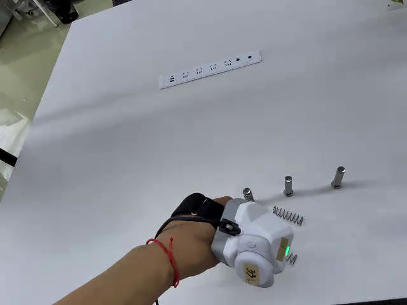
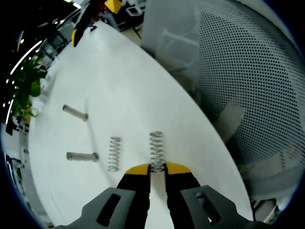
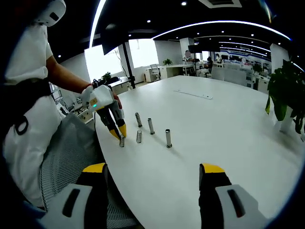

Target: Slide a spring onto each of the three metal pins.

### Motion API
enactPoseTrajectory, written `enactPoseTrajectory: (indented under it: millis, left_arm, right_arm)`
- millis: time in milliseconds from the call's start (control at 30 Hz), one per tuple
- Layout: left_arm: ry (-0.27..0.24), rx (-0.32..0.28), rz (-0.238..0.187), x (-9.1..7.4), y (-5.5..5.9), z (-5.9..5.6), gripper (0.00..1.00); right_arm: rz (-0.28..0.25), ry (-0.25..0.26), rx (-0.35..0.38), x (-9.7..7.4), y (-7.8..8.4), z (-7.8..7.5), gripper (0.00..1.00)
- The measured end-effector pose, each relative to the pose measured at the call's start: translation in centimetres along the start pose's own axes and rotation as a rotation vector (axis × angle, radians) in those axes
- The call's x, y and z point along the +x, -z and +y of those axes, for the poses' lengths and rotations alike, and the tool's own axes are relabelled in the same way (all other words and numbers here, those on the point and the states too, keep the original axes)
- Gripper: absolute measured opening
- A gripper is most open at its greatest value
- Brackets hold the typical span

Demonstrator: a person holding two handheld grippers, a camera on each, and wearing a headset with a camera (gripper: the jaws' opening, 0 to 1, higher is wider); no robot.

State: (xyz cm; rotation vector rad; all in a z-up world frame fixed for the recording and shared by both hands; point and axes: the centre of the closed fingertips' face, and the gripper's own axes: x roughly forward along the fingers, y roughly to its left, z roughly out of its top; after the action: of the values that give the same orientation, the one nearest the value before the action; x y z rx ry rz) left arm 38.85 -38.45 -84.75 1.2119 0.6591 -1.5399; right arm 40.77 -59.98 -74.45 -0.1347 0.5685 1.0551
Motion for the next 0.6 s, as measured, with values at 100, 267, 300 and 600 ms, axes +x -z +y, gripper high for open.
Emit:
enactPoseTrajectory:
  millis: [100, 267, 300, 600]
  left_arm:
    - [-0.011, -0.077, -0.019, -0.05, 0.18, -0.42, 0.12]
    - [-0.038, -0.192, -0.042, -0.14, 0.37, -0.46, 0.12]
    - [-0.042, -0.202, -0.045, -0.12, 0.38, -0.43, 0.12]
    - [-0.054, -0.278, -0.050, -0.11, 0.44, -0.45, 0.12]
  right_arm:
    - [-0.003, 0.000, 0.001, -0.01, 0.04, 0.09, 0.80]
    - [0.002, -0.006, 0.003, 0.19, 0.29, 0.38, 0.80]
    - [0.003, -0.007, 0.002, 0.19, 0.35, 0.41, 0.80]
    - [0.011, -0.016, -0.006, 0.27, 0.90, 0.66, 0.84]
